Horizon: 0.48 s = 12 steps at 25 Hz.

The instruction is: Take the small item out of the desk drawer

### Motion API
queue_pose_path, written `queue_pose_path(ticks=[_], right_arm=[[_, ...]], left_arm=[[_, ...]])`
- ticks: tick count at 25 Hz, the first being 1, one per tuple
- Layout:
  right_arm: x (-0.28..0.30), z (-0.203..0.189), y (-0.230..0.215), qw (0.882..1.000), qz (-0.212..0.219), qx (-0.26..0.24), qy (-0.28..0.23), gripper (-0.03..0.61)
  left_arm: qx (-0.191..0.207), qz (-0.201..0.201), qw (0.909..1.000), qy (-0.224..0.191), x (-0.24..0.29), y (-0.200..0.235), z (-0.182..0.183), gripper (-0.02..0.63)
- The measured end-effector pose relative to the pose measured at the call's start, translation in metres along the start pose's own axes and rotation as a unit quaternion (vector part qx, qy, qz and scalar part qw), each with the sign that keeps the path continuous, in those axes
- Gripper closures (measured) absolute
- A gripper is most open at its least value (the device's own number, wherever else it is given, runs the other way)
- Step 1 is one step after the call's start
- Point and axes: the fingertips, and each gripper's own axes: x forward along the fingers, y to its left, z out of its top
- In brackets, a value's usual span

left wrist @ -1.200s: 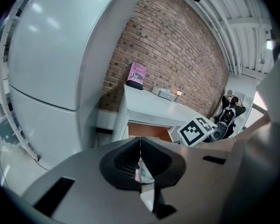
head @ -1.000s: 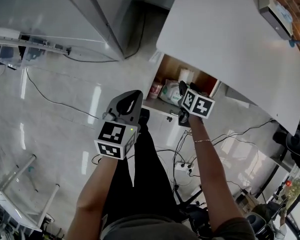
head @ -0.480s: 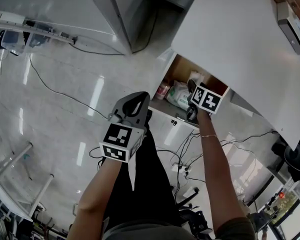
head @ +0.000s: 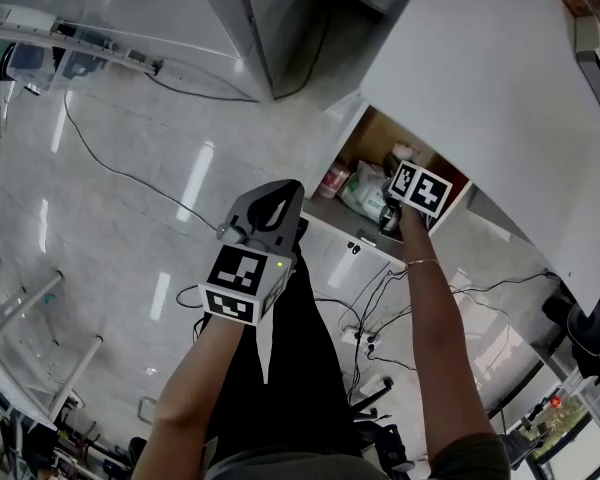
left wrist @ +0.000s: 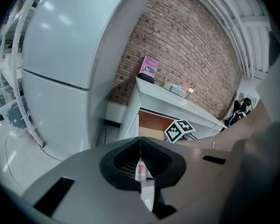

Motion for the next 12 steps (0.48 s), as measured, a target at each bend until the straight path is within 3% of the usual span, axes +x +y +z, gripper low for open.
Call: queue_pose_path(ticks=[12], right_arm=[[0.014, -0.001, -0.003, 0.999, -0.013, -0.034, 0.014, 0.356]], left_arm=[[0.001, 0.004, 1.0000, 0.006, 0.004, -0.002, -0.006, 0.592]])
